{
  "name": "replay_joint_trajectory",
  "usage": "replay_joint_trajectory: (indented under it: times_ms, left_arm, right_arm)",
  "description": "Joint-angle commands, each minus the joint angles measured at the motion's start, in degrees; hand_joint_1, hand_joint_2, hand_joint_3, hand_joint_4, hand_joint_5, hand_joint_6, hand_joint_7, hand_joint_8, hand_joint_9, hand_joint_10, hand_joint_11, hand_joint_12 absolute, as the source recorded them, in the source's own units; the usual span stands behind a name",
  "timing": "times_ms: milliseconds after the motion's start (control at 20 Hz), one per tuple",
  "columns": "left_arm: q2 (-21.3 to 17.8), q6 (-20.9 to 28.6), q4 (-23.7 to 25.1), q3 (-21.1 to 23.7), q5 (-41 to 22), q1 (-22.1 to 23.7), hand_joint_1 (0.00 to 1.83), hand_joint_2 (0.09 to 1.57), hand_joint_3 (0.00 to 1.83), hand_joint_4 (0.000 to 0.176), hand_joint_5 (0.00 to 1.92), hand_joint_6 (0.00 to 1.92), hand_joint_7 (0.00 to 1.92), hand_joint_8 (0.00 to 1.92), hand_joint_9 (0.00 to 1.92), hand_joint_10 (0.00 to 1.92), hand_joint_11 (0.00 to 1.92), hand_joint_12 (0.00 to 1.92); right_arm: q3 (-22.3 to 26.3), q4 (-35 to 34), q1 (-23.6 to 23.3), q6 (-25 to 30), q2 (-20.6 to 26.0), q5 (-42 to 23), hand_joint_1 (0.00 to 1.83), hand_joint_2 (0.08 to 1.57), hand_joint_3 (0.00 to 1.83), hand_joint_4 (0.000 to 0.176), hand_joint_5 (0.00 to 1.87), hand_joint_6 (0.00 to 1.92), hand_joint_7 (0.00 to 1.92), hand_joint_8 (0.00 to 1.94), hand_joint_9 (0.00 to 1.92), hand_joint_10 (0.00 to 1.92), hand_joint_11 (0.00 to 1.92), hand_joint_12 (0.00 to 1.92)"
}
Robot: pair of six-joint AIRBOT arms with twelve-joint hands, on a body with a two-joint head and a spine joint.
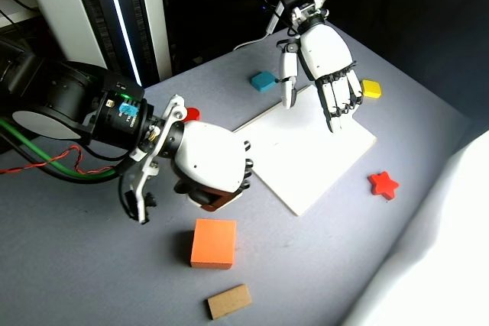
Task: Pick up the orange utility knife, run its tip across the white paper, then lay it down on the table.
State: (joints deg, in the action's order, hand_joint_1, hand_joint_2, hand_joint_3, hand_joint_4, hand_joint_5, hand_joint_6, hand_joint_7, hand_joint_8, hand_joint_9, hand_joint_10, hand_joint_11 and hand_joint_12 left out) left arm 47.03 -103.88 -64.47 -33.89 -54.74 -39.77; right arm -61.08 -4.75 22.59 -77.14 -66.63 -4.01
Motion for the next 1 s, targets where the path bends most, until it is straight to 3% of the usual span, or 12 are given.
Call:
replay_joint_trajectory:
  times_ms: [0, 150, 200, 350, 400, 500, 550, 600, 700, 800, 900, 950]
  left_arm:
    - [0.0, -0.4, 3.9, 0.1, -4.0, 0.8, 0.2, 1.3, 0.0, 0.041, 0.12, 0.0, 0.2, 0.0, 0.26, 0.0, 0.0, 0.97]
    - [0.0, -0.6, 3.9, 0.5, -4.0, 0.9, 0.21, 1.3, 0.0, 0.043, 0.12, 0.0, 0.21, 0.0, 0.27, 0.01, 0.0, 1.0]
    - [0.0, -0.6, 3.9, 0.6, -4.0, 0.9, 0.23, 1.29, 0.0, 0.039, 0.13, 0.01, 0.22, 0.01, 0.28, 0.01, 0.0, 1.01]
    - [0.0, -0.6, 3.9, 0.8, -4.1, 0.9, 0.22, 1.29, 0.0, 0.035, 0.13, 0.0, 0.22, 0.0, 0.28, 0.0, 0.0, 1.03]
    - [0.0, -0.6, 3.9, 0.8, -4.3, 0.9, 0.22, 1.29, 0.0, 0.033, 0.14, 0.01, 0.25, 0.01, 0.3, 0.01, 0.0, 1.07]
    - [0.0, -0.5, 3.9, 0.8, -4.5, 0.8, 0.26, 1.28, 0.0, 0.034, 0.14, 0.01, 0.26, 0.01, 0.31, 0.01, 0.0, 1.08]
    - [0.0, -0.5, 3.9, 0.8, -4.7, 0.8, 0.26, 1.29, 0.0, 0.034, 0.14, 0.0, 0.23, 0.0, 0.29, 0.0, 0.0, 1.07]
    - [0.0, -0.5, 3.9, 0.8, -4.7, 0.8, 0.24, 1.29, 0.0, 0.03, 0.14, 0.0, 0.24, 0.0, 0.29, 0.0, 0.0, 1.06]
    - [-0.1, -0.4, 3.9, 0.8, -4.8, 0.8, 0.21, 1.29, 0.0, 0.031, 0.14, 0.0, 0.23, 0.0, 0.29, 0.0, 0.0, 1.06]
    - [-0.1, -0.4, 3.9, 0.8, -4.8, 0.8, 0.21, 1.29, 0.0, 0.03, 0.14, 0.0, 0.24, 0.0, 0.3, 0.0, 0.0, 1.06]
    - [-0.1, -0.4, 3.9, 0.7, -4.9, 0.8, 0.21, 1.29, 0.0, 0.03, 0.15, 0.0, 0.25, 0.0, 0.3, 0.01, 0.0, 1.07]
    - [-0.1, -0.4, 3.9, 0.7, -4.9, 0.8, 0.21, 1.29, 0.0, 0.031, 0.14, 0.0, 0.26, 0.01, 0.3, 0.01, 0.0, 1.07]
  right_arm:
    - [0.0, 0.2, -0.2, -0.4, 0.3, -6.2, 1.49, 0.97, 0.6, 0.176, 1.37, 1.92, 1.6, 1.94, 1.7, 1.92, 1.77, 1.92]
    - [-0.3, 0.2, 1.9, -0.5, -0.3, -8.0, 1.44, 0.93, 0.72, 0.176, 1.18, 1.92, 1.4, 1.94, 1.57, 1.92, 1.64, 1.92]
    - [-0.3, 0.2, 2.3, -0.7, -0.4, -8.5, 1.09, 0.88, 1.01, 0.0, 0.78, 1.92, 1.26, 1.94, 1.44, 1.92, 1.51, 1.92]
    - [-0.5, 0.2, 3.6, -1.8, -0.5, -9.4, 1.16, 0.85, 1.04, 0.0, 0.62, 1.74, 0.83, 1.92, 1.08, 1.92, 1.13, 1.92]
    - [-0.6, 0.2, 3.9, -1.9, -0.5, -9.5, 1.09, 1.21, 0.37, 0.0, 0.48, 1.63, 0.62, 1.87, 0.68, 1.92, 0.75, 1.92]
    - [-0.5, 0.2, 4.3, -2.0, -0.4, -10.1, 1.03, 1.35, 0.14, 0.0, 0.42, 1.71, 0.56, 1.84, 0.49, 1.92, 0.61, 1.92]
    - [-0.3, 0.2, 4.4, -2.1, -0.1, -10.1, 0.97, 1.39, 0.05, 0.0, 0.45, 1.73, 0.29, 1.72, 0.36, 1.92, 0.51, 1.92]
    - [-0.1, 0.2, 4.3, -2.1, 0.2, -10.2, 0.92, 1.27, 0.0, 0.0, 0.15, 1.11, 0.15, 1.2, 0.14, 1.68, 0.11, 1.92]
    - [0.4, 0.2, 4.1, -2.1, 1.0, -10.4, 0.86, 1.25, 0.0, 0.0, 0.07, 0.93, 0.11, 0.82, 0.04, 1.4, 0.02, 1.86]
    - [1.8, 0.2, 3.6, -2.1, 2.4, -10.4, 0.76, 1.21, 0.0, 0.0, 0.01, 0.39, 0.09, 0.26, 0.0, 0.66, 0.0, 1.28]
    - [3.3, 0.2, 2.9, -2.1, 3.6, -10.3, 0.68, 1.14, 0.0, 0.0, 0.0, 0.03, 0.02, 0.04, 0.01, 0.11, 0.0, 0.17]
    - [4.6, 0.2, 2.1, -2.0, 4.9, -10.2, 0.65, 1.12, 0.0, 0.0, 0.0, 0.0, 0.0, 0.01, 0.0, 0.02, 0.0, 0.03]
